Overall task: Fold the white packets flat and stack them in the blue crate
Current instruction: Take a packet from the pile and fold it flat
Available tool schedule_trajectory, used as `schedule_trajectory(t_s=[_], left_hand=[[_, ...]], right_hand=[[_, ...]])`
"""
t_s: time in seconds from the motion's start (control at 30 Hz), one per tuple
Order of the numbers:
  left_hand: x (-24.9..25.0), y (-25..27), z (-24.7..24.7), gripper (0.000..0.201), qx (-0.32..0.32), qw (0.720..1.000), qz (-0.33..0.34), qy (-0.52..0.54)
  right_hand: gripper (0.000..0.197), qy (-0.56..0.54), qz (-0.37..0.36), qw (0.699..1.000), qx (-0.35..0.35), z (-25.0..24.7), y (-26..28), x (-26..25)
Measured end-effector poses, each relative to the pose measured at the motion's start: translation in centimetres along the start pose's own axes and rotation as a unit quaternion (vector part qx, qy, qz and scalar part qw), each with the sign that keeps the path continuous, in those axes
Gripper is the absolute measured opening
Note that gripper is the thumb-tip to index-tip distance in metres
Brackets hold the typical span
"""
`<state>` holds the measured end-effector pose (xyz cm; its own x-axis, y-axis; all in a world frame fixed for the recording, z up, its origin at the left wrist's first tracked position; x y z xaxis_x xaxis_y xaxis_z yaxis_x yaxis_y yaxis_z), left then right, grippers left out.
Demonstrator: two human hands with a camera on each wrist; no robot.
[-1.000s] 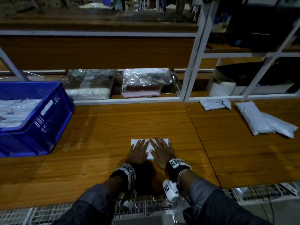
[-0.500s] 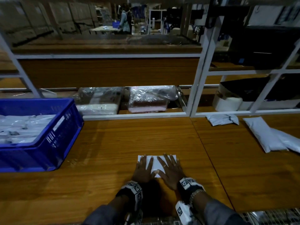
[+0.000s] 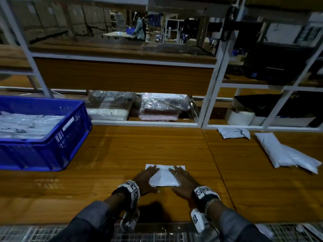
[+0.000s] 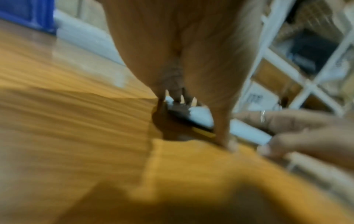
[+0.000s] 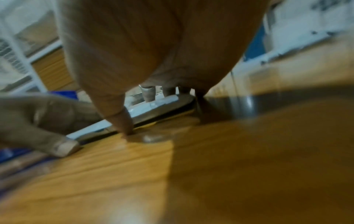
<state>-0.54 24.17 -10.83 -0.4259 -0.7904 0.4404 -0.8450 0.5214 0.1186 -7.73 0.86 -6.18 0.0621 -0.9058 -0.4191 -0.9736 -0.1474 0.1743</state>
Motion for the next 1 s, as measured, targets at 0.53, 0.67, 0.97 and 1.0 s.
schedule_trajectory(t_s=[0.53, 0.67, 0.97, 1.0], left_hand=[[-2.6, -2.8, -3.5, 0.078, 0.108, 0.966, -0.195, 0.133], [-1.8, -2.2, -2.8, 0.074, 0.153, 0.962, -0.215, 0.066], [2.4, -2.0, 2.1, 0.066, 0.159, 0.983, 0.004, -0.089], [2.2, -2.2, 2.7, 0.074, 0.165, 0.983, 0.012, -0.083]], right_hand=[[0.041, -0.197, 0.165, 0.955, 0.146, -0.6, -4.6, 2.1], [0.040, -0.082, 0.178, 0.965, 0.175, 0.1, -4.1, 1.5], [0.050, 0.095, 0.007, 0.986, 0.140, 4.2, -4.5, -2.4], [0.053, 0.112, 0.018, 0.986, 0.123, 4.8, -4.7, -2.5]])
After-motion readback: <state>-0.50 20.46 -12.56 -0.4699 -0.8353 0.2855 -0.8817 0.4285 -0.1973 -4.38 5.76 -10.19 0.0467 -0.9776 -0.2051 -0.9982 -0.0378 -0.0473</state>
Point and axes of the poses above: each hand's wrist, its own y-axis away from the middle knuckle, its own z-axis out of the palm, x = y × z, the point moved 1 cm from there along -y, towards the middle knuckle, and after that the axes turned 10 degrees about x, right-handed, at the moved point
